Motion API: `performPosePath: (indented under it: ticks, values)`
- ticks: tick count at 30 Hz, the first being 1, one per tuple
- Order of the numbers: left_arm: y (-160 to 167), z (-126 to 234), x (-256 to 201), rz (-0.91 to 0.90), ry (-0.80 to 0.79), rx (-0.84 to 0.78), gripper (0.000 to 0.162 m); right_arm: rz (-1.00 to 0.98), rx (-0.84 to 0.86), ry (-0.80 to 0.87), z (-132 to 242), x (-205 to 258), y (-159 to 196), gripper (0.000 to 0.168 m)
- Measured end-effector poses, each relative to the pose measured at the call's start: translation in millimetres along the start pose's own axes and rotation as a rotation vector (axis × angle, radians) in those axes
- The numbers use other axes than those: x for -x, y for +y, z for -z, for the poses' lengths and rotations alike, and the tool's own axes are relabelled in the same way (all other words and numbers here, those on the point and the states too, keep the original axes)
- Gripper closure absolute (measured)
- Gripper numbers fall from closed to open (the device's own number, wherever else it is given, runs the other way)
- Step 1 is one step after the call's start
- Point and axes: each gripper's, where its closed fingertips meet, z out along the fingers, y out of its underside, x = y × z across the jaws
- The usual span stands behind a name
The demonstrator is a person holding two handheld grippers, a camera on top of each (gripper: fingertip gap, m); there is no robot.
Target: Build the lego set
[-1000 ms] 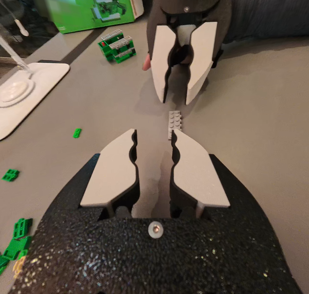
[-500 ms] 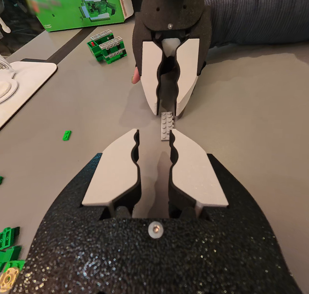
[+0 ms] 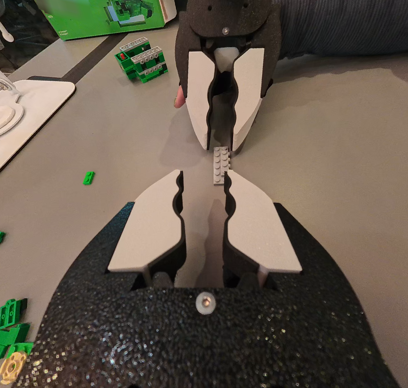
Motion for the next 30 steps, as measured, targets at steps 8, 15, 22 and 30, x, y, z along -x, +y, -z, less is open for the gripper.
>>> performPosePath:
  ticks: [8,15,22,30]
  values:
    - [2.2,0.2,0.8,-0.002,-0.004,0.011,0.128,-0.001,-0.003,0.003,1.9,-0.8,1.1,0.145]
    - [2.3,0.2,0.5,-0.003,-0.002,0.011,0.129,0.000,-0.002,0.000,1.8,-0.5,1.2,0.146]
    - [2.8,-0.3,0.5,-0.005,-0.002,0.016,0.129,-0.002,-0.002,-0.006,1.8,-0.6,1.4,0.148]
    - [2.6,-0.3,0.8,-0.004,-0.004,0.014,0.129,-0.002,-0.002,-0.010,1.9,-0.8,1.5,0.150]
